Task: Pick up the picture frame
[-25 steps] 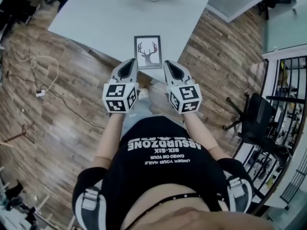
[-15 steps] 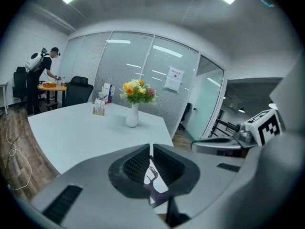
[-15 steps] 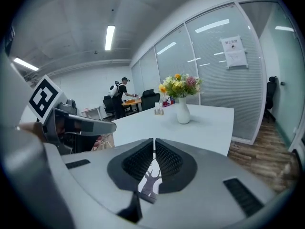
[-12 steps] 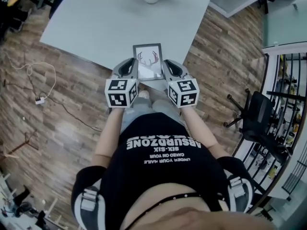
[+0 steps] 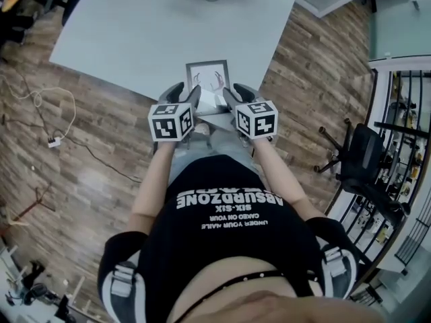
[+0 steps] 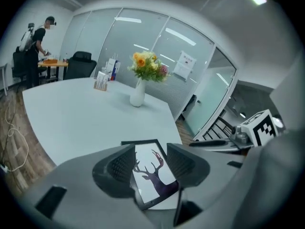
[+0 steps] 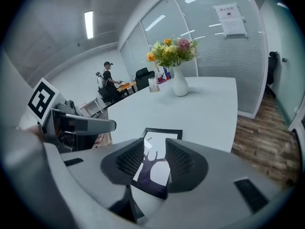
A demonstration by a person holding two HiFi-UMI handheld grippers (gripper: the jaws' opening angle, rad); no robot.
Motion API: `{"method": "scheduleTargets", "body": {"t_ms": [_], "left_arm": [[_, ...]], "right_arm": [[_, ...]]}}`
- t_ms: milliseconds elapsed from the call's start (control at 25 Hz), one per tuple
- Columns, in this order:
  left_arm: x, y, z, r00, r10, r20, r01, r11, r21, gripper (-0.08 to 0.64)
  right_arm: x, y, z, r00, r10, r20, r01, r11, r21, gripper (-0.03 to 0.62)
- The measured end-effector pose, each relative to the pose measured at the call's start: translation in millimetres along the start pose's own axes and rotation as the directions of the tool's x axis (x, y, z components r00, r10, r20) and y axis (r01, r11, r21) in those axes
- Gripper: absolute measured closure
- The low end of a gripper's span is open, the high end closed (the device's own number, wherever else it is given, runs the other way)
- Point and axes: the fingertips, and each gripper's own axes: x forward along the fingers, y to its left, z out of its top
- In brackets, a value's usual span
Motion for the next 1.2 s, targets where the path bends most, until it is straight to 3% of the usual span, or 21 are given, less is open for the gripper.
{"method": "scheduleTargets", "body": {"t_ms": [560, 840, 1200], "left_arm": [[54.4, 37.7, -67.1, 0.974, 0.025, -0.226, -0.048, 0.994, -0.097, 0.353], [64.8, 44.0, -89.5, 0.943, -0.004, -0.332, -0.042, 0.990, -0.132, 0.353], [73.9, 51.5, -100.5, 0.921, -0.011, -0.389, -0.053, 0.987, -0.153, 0.358]], "right_arm": [[55.0, -38.1, -48.4, 0.979, -0.028, -0.202, 0.044, 0.996, 0.076, 0.451], [69.1, -52.8, -66.2, 0.966, -0.035, -0.257, 0.071, 0.989, 0.132, 0.451], [75.0, -58.8, -77.2, 0.962, -0.011, -0.271, 0.063, 0.981, 0.185, 0.462]]}}
